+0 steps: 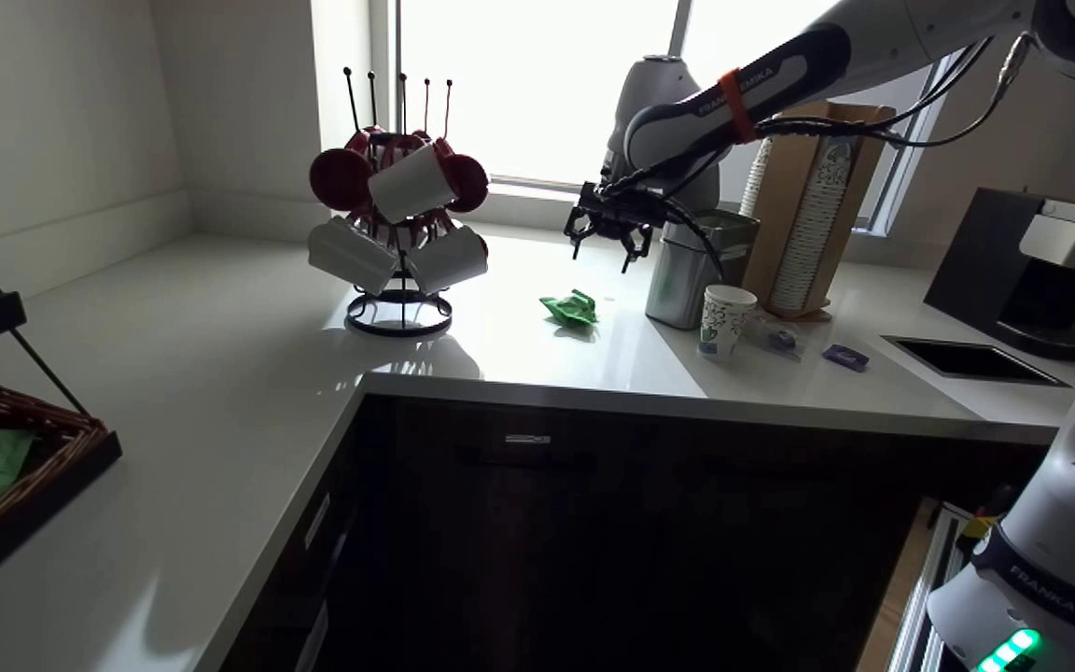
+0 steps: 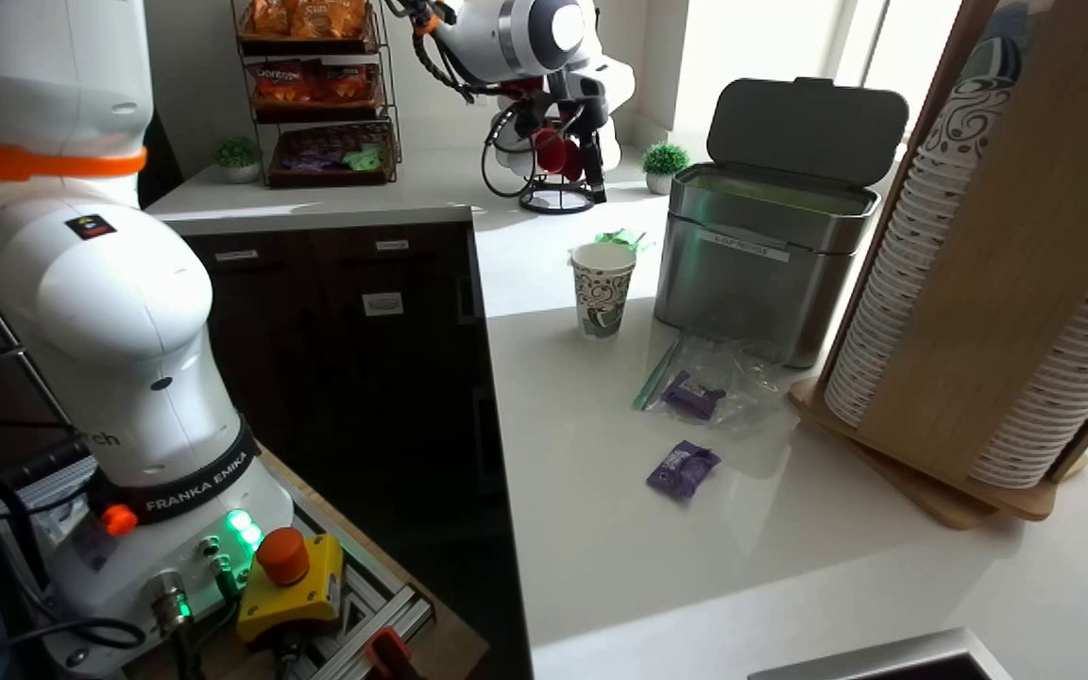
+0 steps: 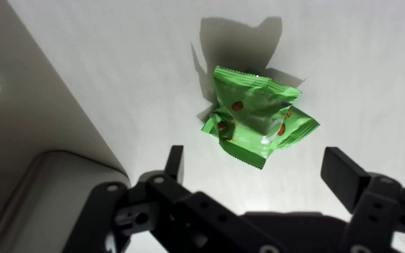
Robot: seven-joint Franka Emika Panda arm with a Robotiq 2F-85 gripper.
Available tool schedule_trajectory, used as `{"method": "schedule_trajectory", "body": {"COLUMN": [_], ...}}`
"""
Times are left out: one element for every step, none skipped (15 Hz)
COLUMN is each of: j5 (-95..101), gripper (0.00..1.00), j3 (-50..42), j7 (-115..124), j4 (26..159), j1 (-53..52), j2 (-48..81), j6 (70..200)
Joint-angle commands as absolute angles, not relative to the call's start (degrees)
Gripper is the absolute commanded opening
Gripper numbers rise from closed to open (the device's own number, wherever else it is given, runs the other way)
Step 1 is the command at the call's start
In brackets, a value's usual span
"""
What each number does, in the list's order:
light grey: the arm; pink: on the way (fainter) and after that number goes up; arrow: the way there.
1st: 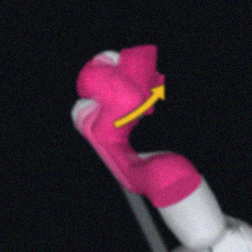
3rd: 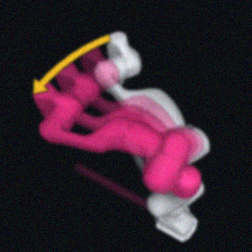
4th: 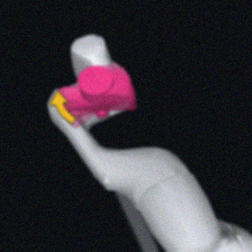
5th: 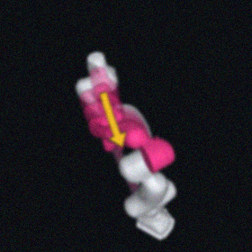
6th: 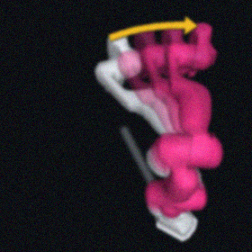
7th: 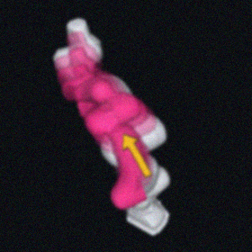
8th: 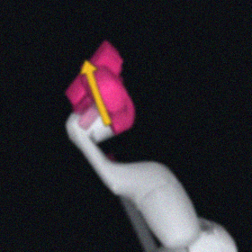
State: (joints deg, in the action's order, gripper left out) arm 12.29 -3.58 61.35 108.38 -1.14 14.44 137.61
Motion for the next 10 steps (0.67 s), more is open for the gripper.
{"method": "schedule_trajectory", "body": {"j5": [14.2,14.0,13.7,13.7,13.9,14.0,14.5,14.4,14.3,14.6], "gripper": [1.00,1.00,1.00,1.00,1.00,1.00,1.00,1.00,1.00,1.00], "j3": [-5.7,-5.9,-6.1,-6.4,-6.7,-7.1,-7.6,-8.0,-8.3,-8.8], "j7": [65.4,65.4,65.0,65.2,65.1,65.4,65.7,65.9,65.9,66.5], "j4": [105.1,104.2,103.1,102.1,100.9,99.8,99.0,98.0,97.0,96.2], "j1": [-2.9,-3.2,-3.3,-3.7,-4.0,-4.4,-4.9,-5.2,-5.6,-6.1], "j2": [19.1,20.1,21.3,22.4,23.7,25.0,26.1,27.3,28.5,29.5], "j6": [138.6,138.3,138.2,137.9,137.7,137.6,138.2,138.2,138.1,138.3]}}
